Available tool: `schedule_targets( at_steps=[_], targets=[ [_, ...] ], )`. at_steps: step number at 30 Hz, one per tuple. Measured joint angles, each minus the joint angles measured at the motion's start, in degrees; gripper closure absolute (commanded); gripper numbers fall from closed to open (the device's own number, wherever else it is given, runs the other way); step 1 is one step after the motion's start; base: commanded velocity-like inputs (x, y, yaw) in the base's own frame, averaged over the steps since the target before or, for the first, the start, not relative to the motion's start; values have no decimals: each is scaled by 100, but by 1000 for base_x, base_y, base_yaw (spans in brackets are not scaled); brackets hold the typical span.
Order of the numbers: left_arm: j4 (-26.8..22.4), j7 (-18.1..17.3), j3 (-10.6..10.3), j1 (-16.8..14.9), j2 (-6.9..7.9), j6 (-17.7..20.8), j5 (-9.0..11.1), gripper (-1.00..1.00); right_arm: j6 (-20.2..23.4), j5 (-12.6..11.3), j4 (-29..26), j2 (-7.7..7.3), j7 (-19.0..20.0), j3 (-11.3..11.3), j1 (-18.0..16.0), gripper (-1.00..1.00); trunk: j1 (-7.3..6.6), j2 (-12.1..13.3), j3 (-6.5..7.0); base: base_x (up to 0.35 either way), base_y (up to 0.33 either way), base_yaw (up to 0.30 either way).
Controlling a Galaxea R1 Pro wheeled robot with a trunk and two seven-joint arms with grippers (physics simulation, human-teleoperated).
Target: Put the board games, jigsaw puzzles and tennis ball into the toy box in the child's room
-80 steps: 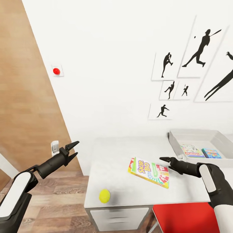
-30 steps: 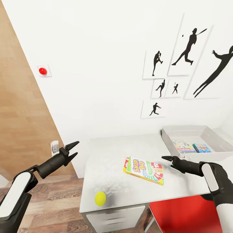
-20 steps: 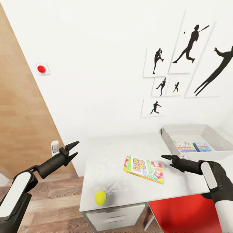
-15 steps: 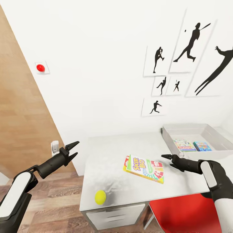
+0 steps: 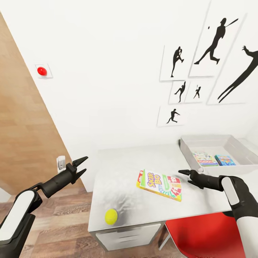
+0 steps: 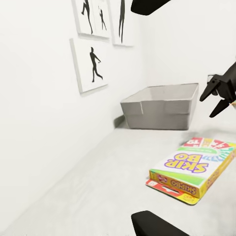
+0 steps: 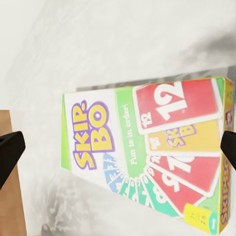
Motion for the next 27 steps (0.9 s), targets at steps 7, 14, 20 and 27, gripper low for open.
schedule_targets(
  at_steps=[7, 14, 20, 27],
  targets=[
    [0, 1, -10, 0, 0, 0, 1, -100, 0, 0, 20, -6, 1, 1, -15, -100, 0, 0, -66, 0, 0, 0],
    [0, 1, -17, 0, 0, 0, 2, -100, 0, 0, 26, -8, 5, 1, -20, -100, 0, 0, -131, 0, 0, 0],
    [0, 1, -18, 0, 0, 0, 2, -100, 0, 0, 28, -8, 8, 1, -21, -100, 0, 0, -187, 0, 0, 0],
    [-1, 2, -21, 0, 0, 0, 2, -100, 0, 0, 29, -6, 9, 1, -22, -100, 0, 0, -253, 0, 0, 0]
  ],
)
